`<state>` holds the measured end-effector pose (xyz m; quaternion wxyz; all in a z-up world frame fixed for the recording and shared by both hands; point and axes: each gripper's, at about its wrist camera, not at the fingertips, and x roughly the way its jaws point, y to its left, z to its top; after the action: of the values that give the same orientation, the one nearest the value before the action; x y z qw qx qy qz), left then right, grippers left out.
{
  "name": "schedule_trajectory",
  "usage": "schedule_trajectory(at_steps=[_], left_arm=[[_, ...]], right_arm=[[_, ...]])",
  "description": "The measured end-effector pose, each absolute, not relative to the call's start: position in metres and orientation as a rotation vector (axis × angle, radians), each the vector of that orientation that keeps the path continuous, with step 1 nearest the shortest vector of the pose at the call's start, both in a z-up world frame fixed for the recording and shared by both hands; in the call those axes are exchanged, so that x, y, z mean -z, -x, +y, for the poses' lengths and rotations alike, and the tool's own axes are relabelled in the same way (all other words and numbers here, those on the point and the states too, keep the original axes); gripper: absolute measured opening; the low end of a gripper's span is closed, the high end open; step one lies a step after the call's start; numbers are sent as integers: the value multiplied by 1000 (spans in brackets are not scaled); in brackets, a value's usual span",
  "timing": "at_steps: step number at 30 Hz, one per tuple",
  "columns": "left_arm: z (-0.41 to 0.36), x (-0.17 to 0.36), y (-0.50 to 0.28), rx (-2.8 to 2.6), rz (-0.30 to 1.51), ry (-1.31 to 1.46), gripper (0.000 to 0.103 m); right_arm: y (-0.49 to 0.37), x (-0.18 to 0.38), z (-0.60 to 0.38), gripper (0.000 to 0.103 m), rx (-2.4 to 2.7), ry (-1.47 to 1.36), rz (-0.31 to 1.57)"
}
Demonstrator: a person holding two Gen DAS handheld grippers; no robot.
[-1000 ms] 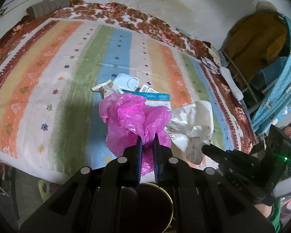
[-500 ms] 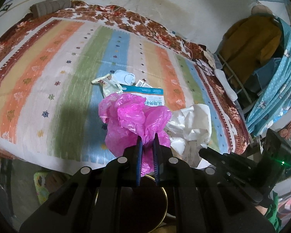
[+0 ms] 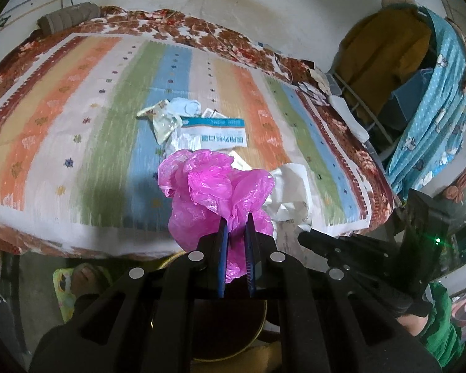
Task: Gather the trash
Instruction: 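Carry the pink bag with the left tool and the white bag with the right tool over the bin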
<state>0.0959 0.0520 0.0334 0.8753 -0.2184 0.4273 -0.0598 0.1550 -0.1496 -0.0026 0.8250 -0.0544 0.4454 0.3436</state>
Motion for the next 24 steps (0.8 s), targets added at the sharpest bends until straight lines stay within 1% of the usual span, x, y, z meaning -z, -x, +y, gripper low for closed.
schedule_trajectory(at_steps=[10, 24], left_arm=[[35, -17, -72, 100, 931, 422, 9], [15, 20, -62, 21, 1083, 351, 9]], right_arm=[[-132, 29, -153, 4, -719, 138, 1015], [-115, 80, -149, 4, -692, 150, 1199]])
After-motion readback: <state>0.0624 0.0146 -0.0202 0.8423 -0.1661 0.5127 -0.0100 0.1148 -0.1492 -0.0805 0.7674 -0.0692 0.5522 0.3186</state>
